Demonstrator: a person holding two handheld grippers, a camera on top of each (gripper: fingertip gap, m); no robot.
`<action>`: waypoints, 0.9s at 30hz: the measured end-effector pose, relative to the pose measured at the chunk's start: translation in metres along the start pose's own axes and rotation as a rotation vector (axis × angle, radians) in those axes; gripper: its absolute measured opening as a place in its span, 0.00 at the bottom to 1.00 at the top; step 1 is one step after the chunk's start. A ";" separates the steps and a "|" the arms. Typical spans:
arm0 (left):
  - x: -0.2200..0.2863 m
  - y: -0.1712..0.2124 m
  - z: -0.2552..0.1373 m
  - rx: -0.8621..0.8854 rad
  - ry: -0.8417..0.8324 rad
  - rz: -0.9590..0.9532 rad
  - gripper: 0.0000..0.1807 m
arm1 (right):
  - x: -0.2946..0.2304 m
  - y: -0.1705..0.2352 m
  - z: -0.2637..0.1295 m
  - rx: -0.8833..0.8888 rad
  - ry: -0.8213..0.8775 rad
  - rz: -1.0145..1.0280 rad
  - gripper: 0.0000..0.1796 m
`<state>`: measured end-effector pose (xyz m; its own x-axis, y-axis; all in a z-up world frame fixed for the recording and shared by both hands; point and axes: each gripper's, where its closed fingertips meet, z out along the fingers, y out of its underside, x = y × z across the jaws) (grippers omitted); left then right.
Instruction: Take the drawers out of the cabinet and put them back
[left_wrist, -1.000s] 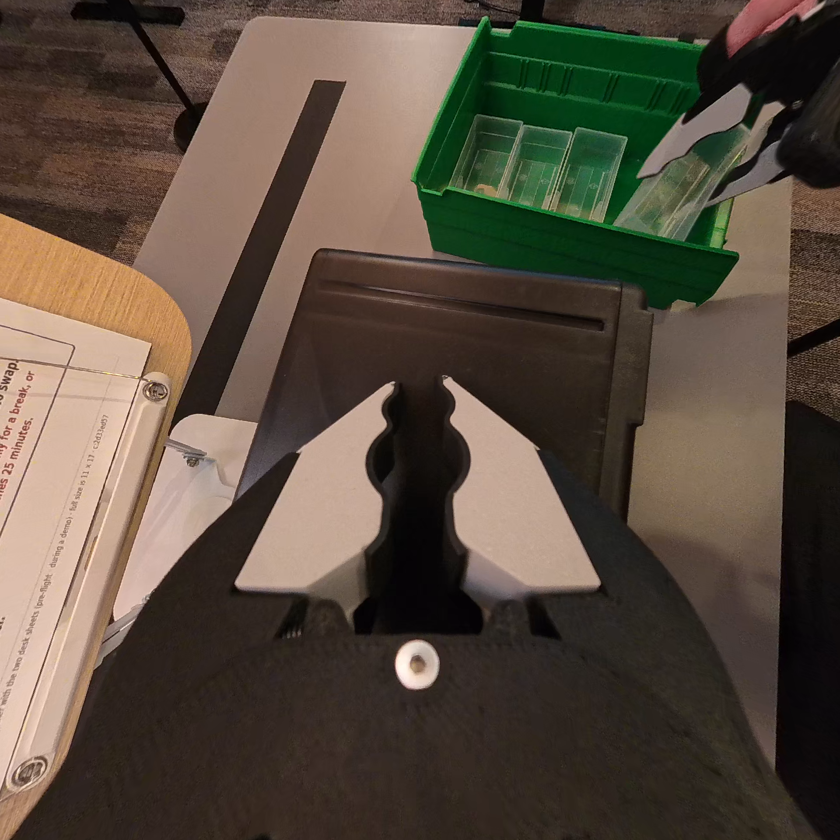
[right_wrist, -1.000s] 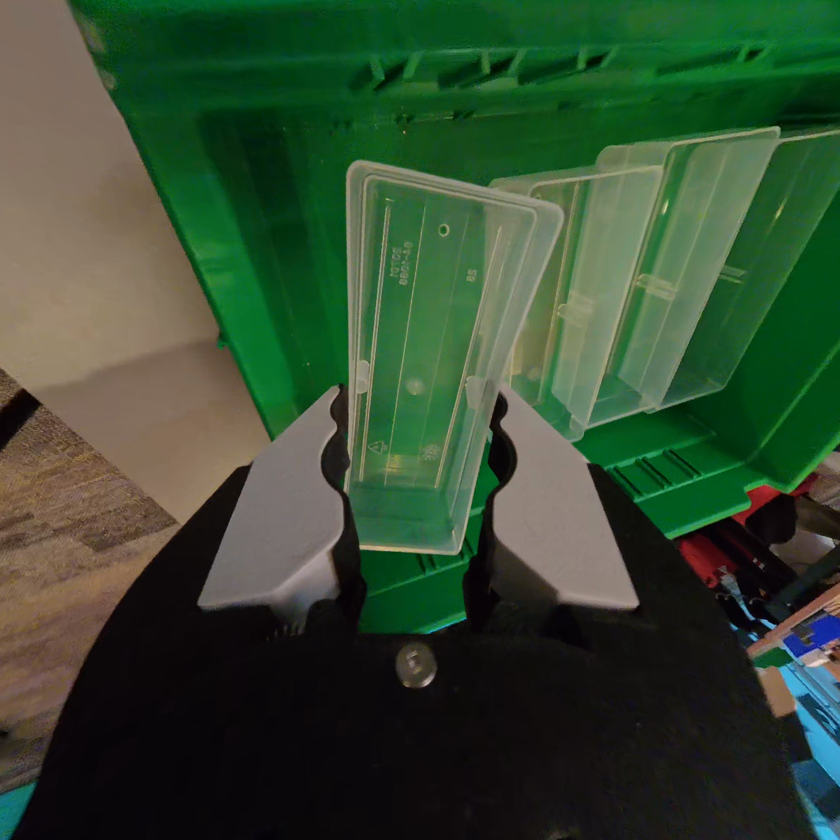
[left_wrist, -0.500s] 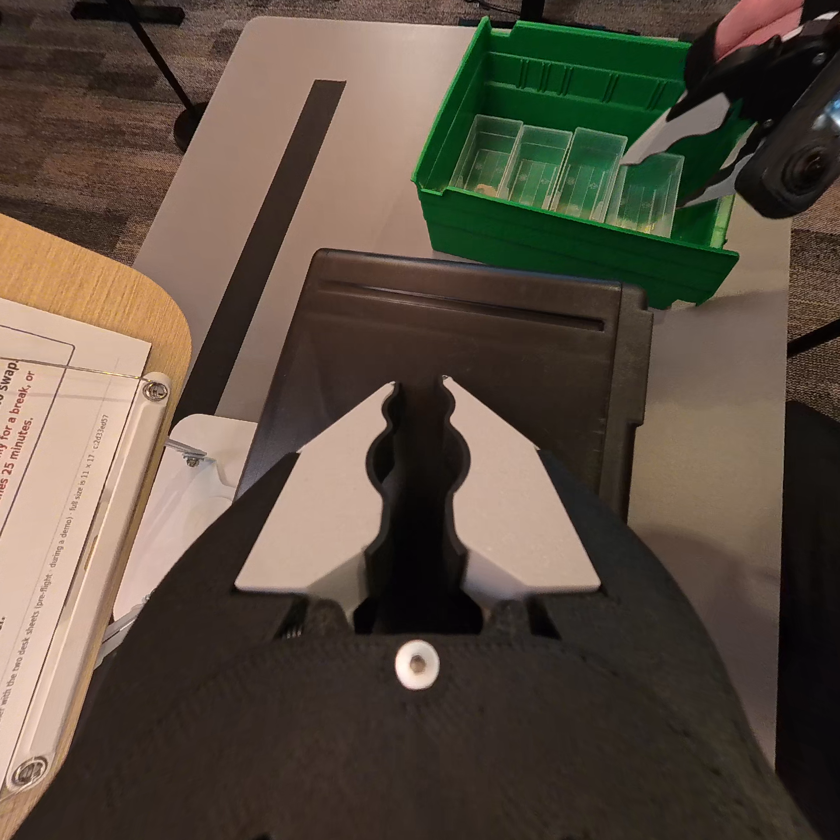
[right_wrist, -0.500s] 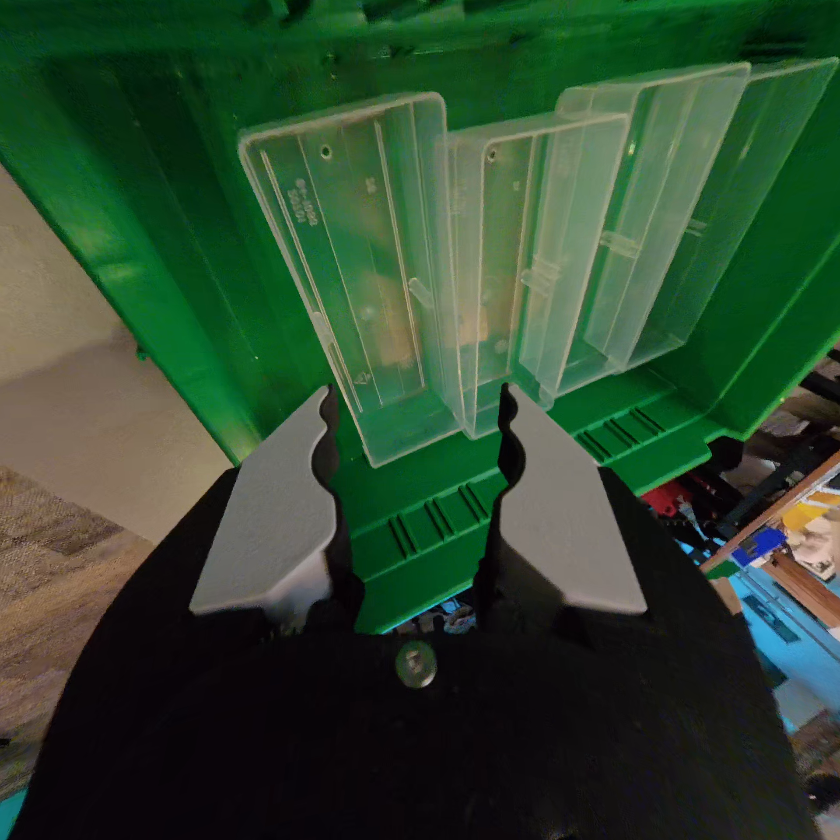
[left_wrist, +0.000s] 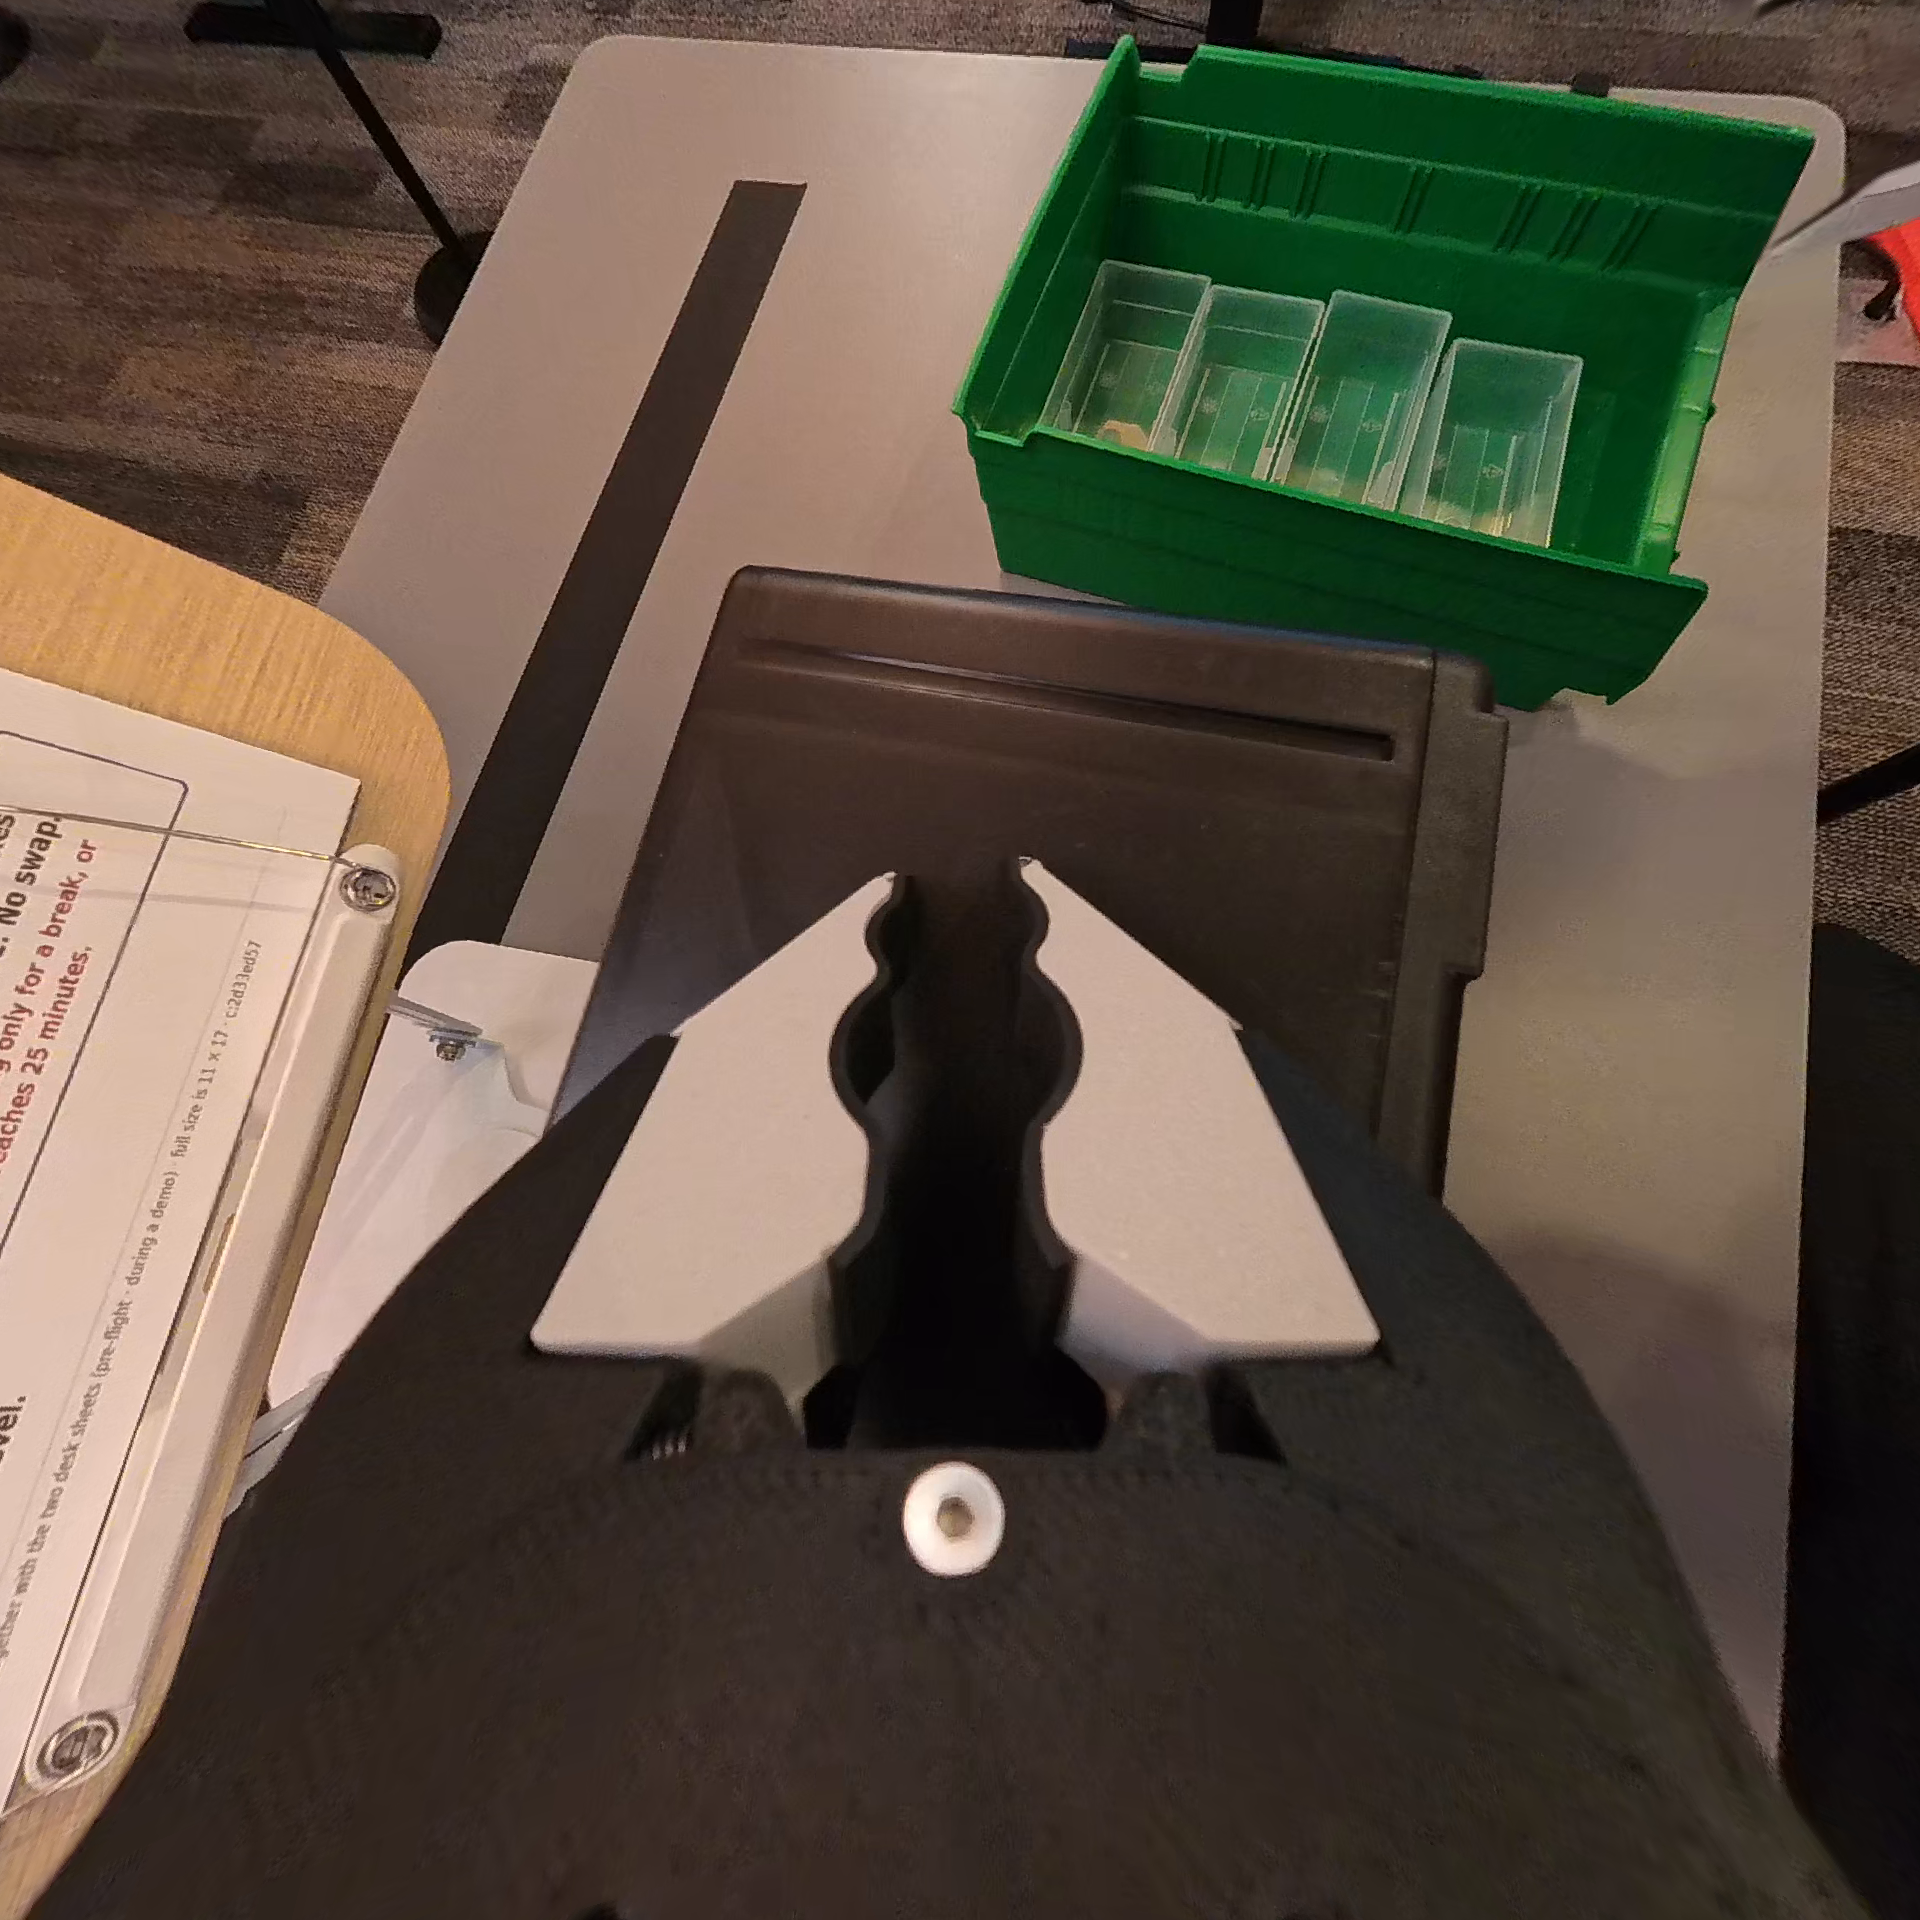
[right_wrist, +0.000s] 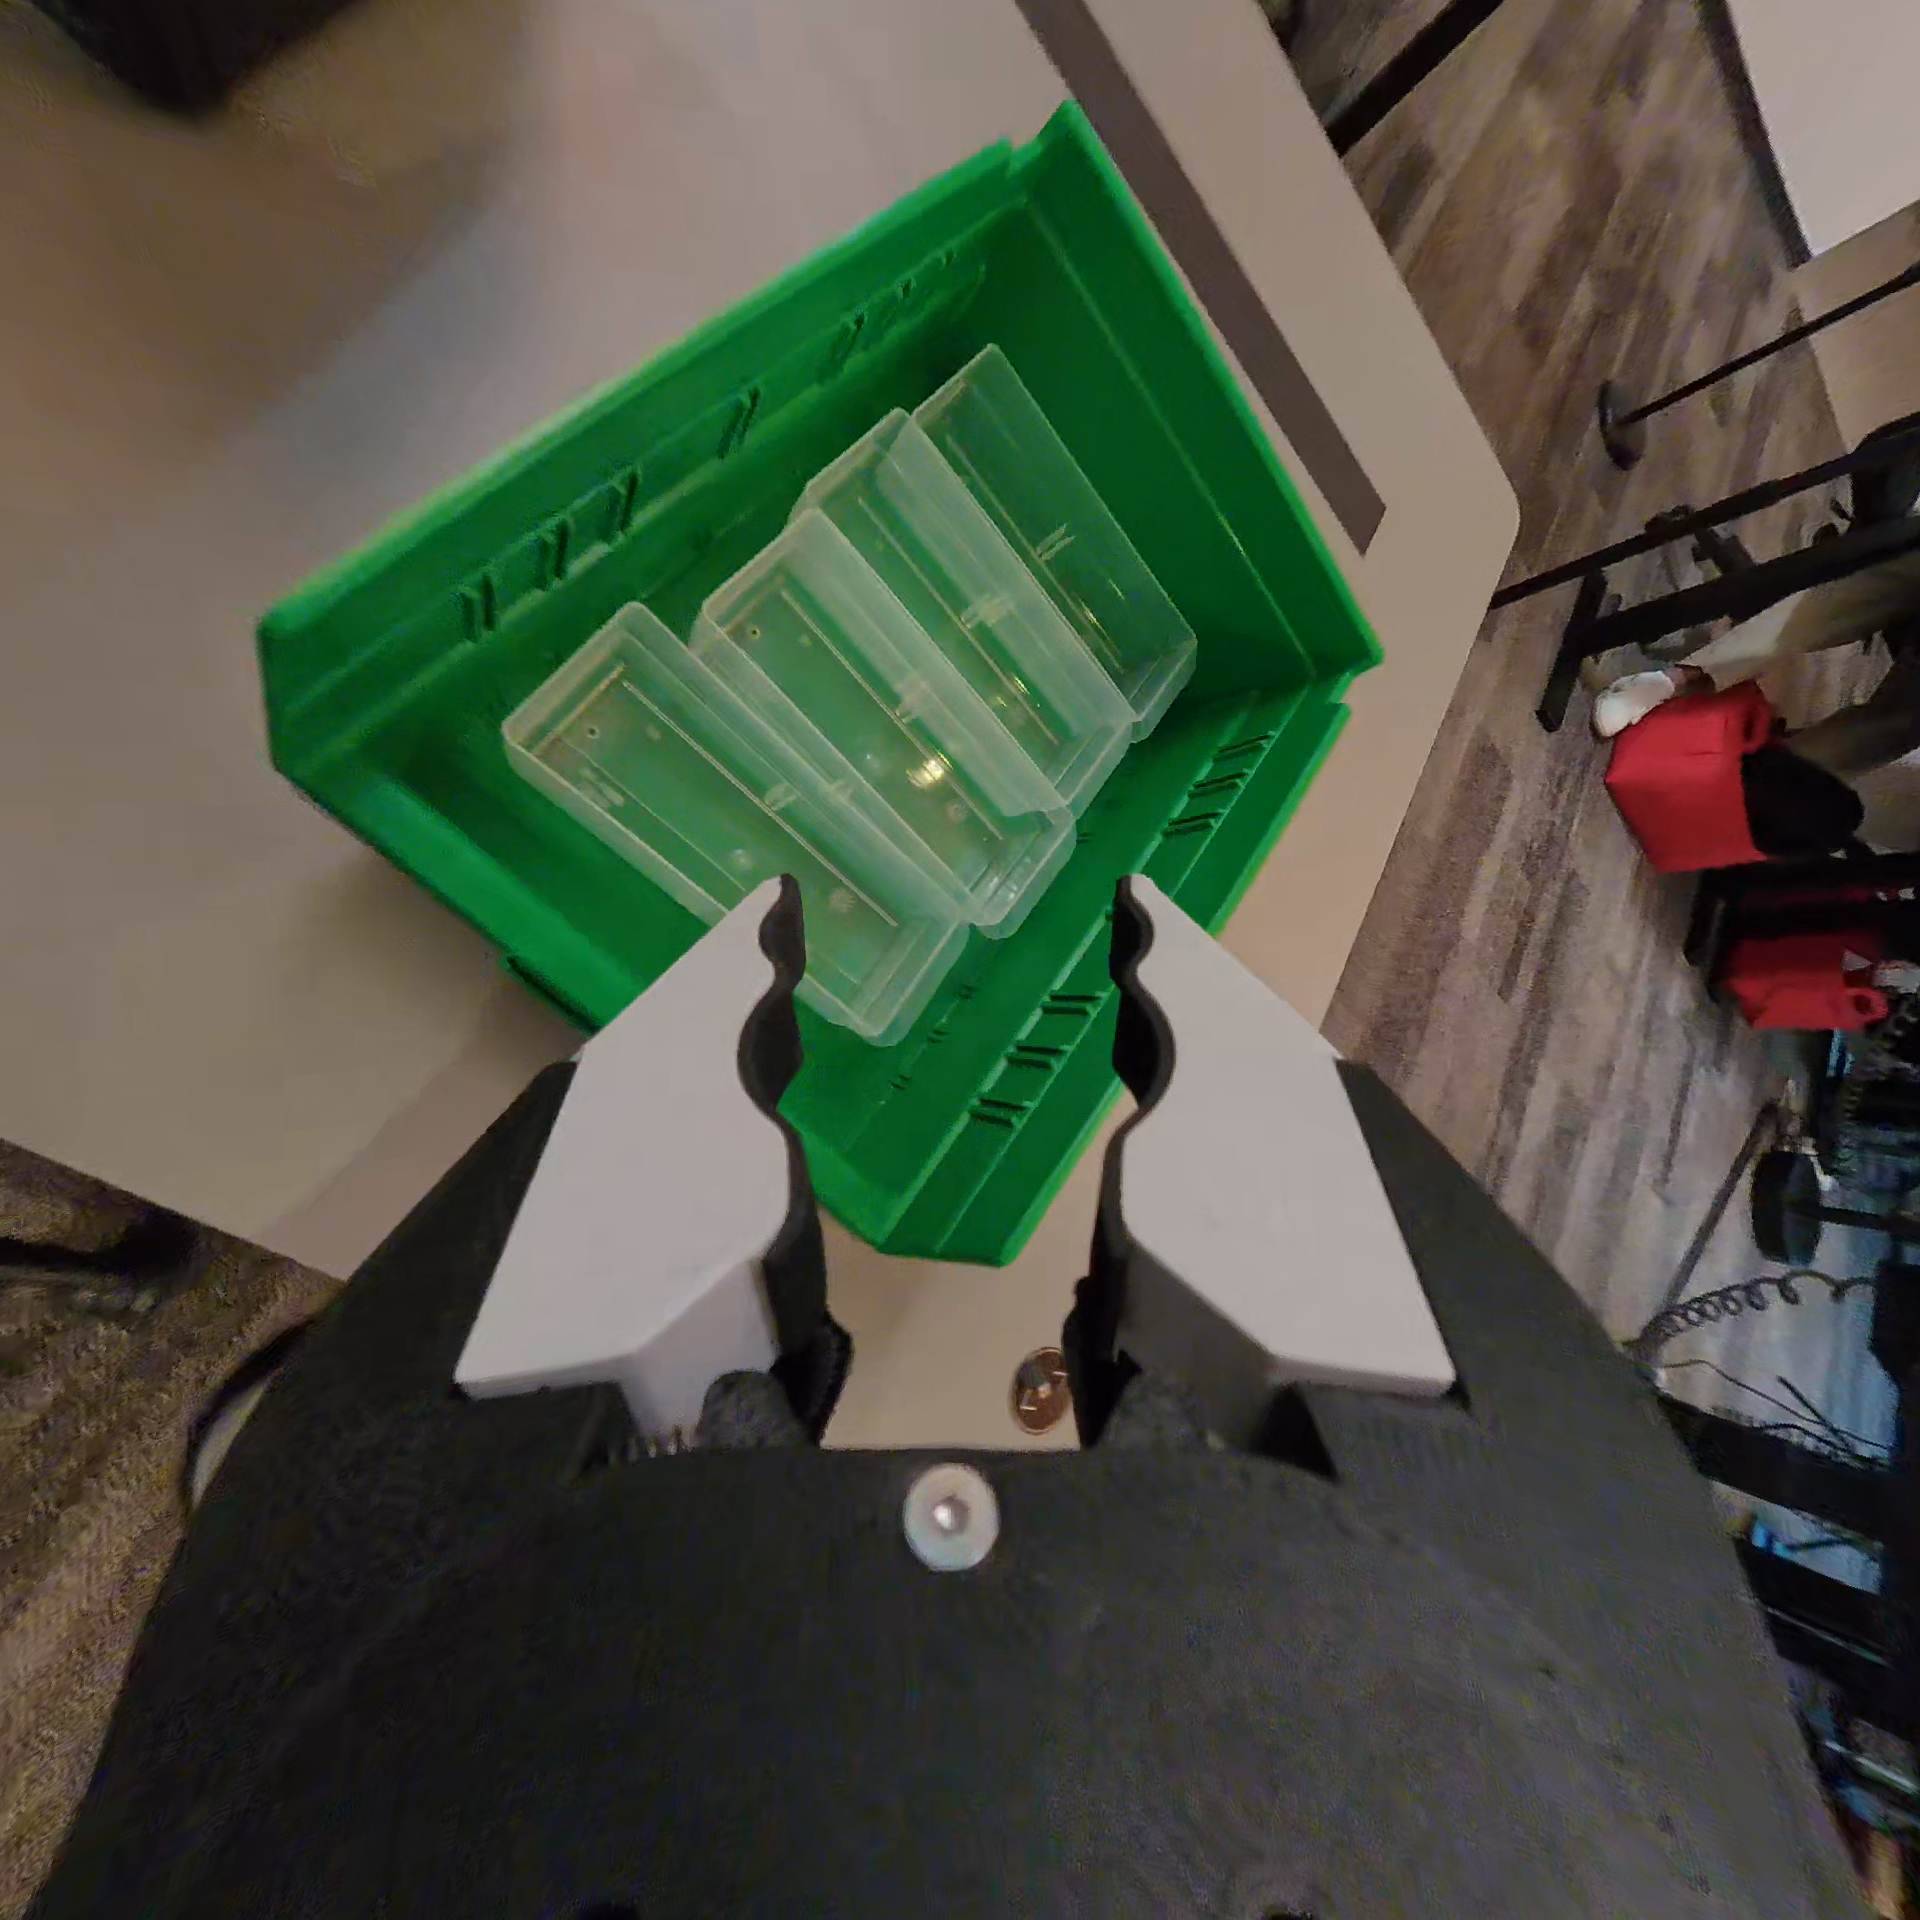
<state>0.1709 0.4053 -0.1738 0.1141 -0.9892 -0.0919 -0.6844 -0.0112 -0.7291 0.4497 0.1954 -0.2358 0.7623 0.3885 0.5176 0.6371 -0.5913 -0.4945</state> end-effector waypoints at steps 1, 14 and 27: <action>0.000 0.000 0.000 0.000 0.000 -0.004 0.08 | -0.003 0.000 -0.005 0.016 0.001 0.019 0.32; 0.011 -0.026 -0.083 0.247 -0.278 0.035 0.03 | 0.014 0.039 -0.021 0.084 0.074 0.265 0.29; -0.014 0.178 -0.264 0.095 -0.691 -0.394 0.39 | 0.053 0.093 0.016 0.170 0.076 0.679 0.42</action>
<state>-0.1431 0.3786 -0.1231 0.7760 -0.6006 -0.1925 -0.4402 -0.2972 -0.8473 0.5512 0.1722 -0.2656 0.9916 -0.0814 0.1002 0.0370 -0.5648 -0.8244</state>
